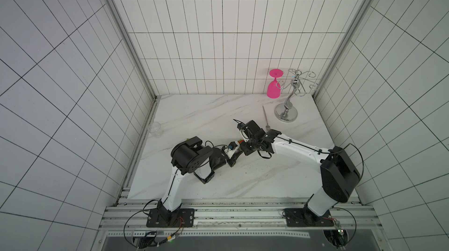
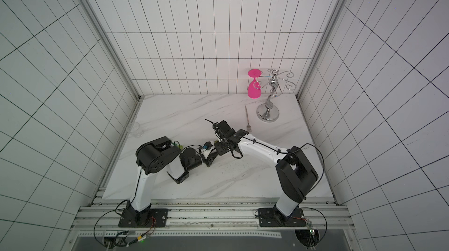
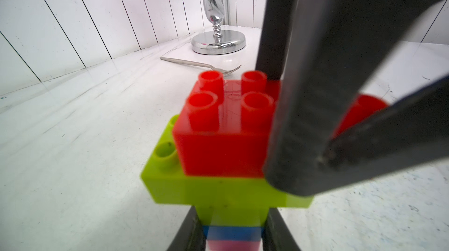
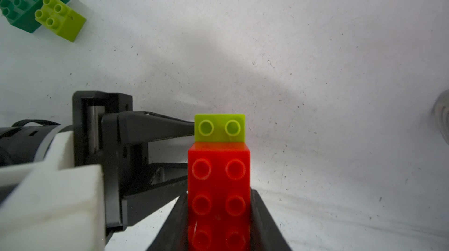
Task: Assemble a spoon with lego
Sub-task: Assemble the lego brick with the lego brick, then move the lego brick at the center of the board.
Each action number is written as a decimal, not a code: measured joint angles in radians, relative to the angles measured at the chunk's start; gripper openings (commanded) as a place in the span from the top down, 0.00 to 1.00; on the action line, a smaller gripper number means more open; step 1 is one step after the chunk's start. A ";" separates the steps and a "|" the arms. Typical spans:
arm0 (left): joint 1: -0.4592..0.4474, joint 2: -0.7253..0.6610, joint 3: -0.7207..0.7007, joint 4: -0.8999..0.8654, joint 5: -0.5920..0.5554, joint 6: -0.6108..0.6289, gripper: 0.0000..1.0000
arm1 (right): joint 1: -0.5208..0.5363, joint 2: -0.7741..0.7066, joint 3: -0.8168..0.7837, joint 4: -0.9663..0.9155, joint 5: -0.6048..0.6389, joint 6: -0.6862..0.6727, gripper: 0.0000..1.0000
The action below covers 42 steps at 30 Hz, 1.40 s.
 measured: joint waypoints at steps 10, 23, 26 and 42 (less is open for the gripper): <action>0.011 0.000 0.003 0.000 -0.010 0.003 1.00 | -0.017 0.009 -0.005 0.044 -0.029 -0.001 0.78; 0.006 0.000 0.007 -0.003 -0.016 0.015 1.00 | -0.029 -0.006 0.020 -0.130 -0.023 0.029 0.39; 0.006 0.000 0.007 -0.003 -0.019 0.014 1.00 | -0.029 -0.040 0.031 -0.173 -0.015 0.031 0.37; 0.018 -0.132 -0.096 -0.027 -0.072 -0.023 1.00 | -0.064 -0.418 -0.042 -0.142 0.101 0.055 0.33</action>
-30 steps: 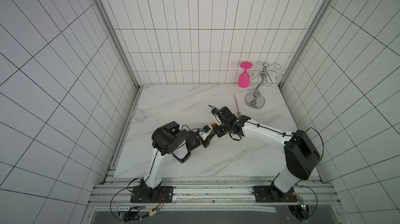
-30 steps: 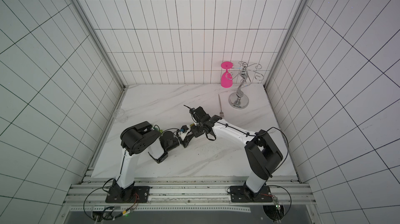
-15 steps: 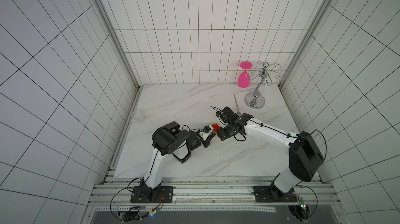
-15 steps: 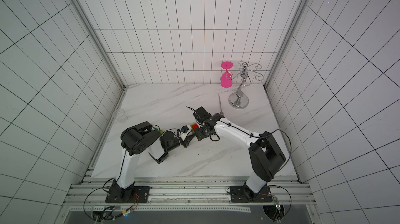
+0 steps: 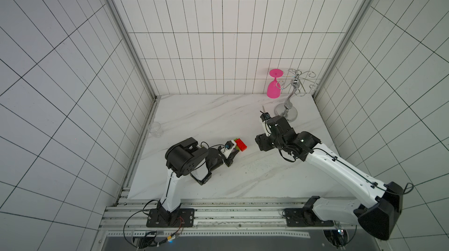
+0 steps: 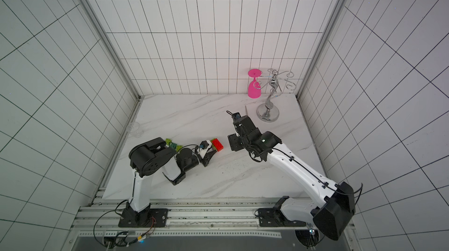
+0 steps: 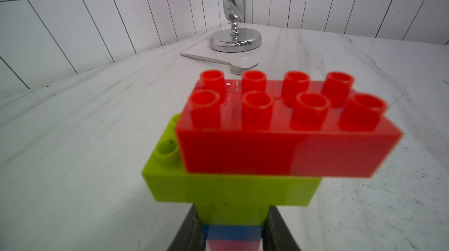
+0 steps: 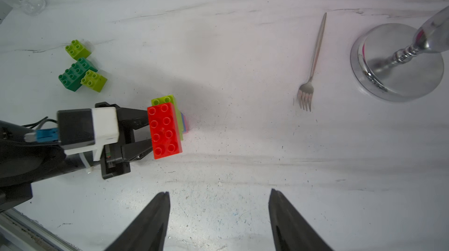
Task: Assemble a spoon with lego
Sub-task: Move the lego brick at the center of the board.
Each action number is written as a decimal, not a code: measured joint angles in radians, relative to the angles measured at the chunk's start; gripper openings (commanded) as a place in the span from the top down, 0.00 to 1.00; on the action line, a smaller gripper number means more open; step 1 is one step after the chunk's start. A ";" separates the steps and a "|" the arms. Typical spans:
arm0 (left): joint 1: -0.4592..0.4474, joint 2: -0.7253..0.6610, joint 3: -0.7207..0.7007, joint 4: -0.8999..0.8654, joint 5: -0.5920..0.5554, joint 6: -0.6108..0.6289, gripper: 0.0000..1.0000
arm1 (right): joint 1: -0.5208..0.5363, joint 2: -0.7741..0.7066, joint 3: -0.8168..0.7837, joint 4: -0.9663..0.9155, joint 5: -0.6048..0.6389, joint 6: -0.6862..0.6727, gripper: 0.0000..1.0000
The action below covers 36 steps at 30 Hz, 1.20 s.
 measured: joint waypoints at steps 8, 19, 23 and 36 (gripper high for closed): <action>0.033 -0.430 -0.179 -0.108 -0.214 -0.074 1.00 | -0.005 0.116 -0.041 0.219 -0.034 0.013 0.34; 0.072 -1.160 -0.291 -0.657 -0.486 -0.177 1.00 | 0.005 0.467 0.026 0.443 -0.197 0.016 0.34; 0.073 -1.369 -0.327 -0.823 -0.534 -0.224 1.00 | 0.041 0.605 0.124 0.487 -0.260 -0.007 0.35; 0.073 -1.887 -0.415 -1.216 -0.596 -0.338 1.00 | 0.208 0.954 0.438 0.539 -0.358 -0.018 0.45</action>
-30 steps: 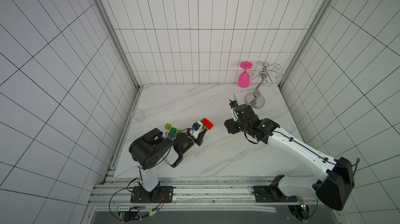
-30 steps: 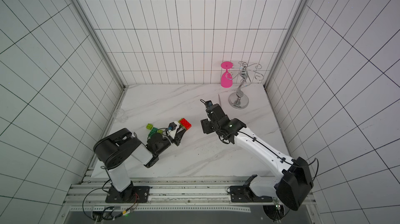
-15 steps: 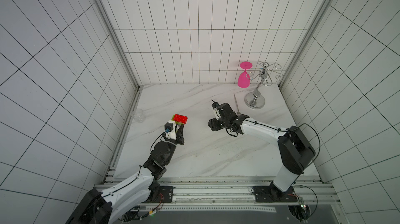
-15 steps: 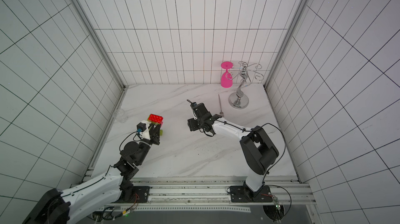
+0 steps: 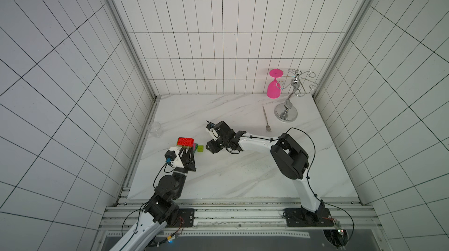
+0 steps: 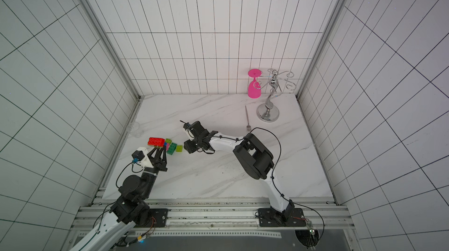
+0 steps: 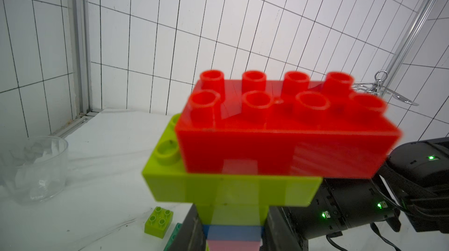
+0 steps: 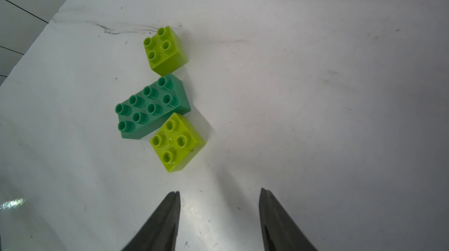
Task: Assemble a spoon with lego
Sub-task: Move the lego brick at the center of the board.
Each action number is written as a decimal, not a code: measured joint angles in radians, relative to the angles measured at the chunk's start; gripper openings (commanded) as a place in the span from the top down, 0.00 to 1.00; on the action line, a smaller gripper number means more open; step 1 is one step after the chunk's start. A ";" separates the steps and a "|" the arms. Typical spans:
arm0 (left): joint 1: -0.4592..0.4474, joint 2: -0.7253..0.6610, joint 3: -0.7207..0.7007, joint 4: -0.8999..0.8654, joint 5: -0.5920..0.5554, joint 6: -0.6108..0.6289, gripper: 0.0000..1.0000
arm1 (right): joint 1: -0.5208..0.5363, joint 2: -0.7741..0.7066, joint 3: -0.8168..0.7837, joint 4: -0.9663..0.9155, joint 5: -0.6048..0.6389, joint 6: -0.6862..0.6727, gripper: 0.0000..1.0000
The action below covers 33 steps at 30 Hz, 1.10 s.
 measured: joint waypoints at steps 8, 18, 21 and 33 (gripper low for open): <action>0.000 0.006 -0.010 -0.053 0.021 -0.007 1.00 | 0.040 0.084 0.117 0.004 -0.008 0.000 0.46; 0.000 0.003 -0.010 -0.053 0.039 -0.003 1.00 | 0.038 0.179 0.253 -0.044 0.032 -0.002 0.58; 0.000 -0.005 -0.010 -0.053 0.042 -0.002 1.00 | 0.036 0.165 0.232 -0.039 0.040 -0.004 0.61; 0.000 0.080 -0.010 -0.010 0.109 0.029 1.00 | -0.114 -0.215 -0.240 -0.027 0.036 0.002 0.61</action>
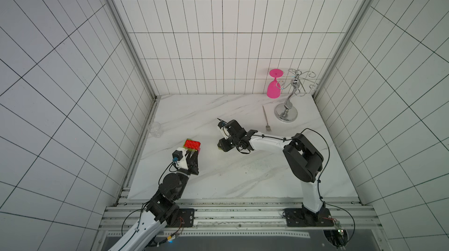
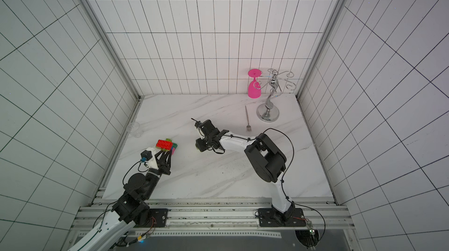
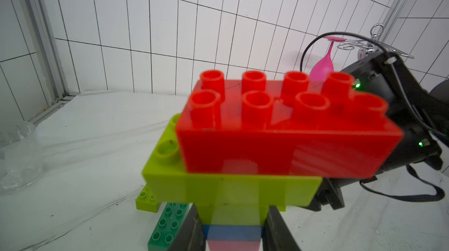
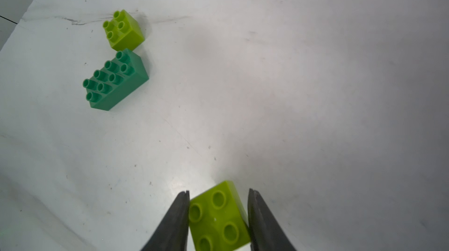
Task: Assemble a spoon with lego
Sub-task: Move the lego brick at the center of the board, then pick up the lego brick from the center of the board.
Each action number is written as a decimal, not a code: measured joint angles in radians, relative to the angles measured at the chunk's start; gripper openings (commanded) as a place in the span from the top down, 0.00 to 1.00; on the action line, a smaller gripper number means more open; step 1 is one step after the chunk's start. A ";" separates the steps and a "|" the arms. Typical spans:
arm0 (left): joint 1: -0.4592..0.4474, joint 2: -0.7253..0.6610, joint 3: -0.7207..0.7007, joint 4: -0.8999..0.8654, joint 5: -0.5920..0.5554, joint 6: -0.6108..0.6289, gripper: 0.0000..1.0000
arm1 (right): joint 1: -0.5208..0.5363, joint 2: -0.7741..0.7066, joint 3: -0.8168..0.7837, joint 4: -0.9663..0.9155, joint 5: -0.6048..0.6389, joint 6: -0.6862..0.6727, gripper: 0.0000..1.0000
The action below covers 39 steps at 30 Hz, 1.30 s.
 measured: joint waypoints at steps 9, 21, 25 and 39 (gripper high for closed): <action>0.000 0.245 0.000 0.141 0.085 0.010 1.00 | -0.078 -0.093 -0.130 -0.067 0.054 -0.014 0.60; -0.094 0.640 0.073 0.327 0.167 0.060 1.00 | -0.126 -0.217 -0.239 -0.197 0.137 -0.017 0.42; -0.129 0.661 0.095 0.342 0.167 0.086 1.00 | -0.129 -0.243 -0.225 -0.296 0.193 0.067 0.42; -0.131 0.626 0.098 0.346 0.162 0.114 1.00 | -0.099 -0.252 -0.076 -0.448 0.272 0.575 0.45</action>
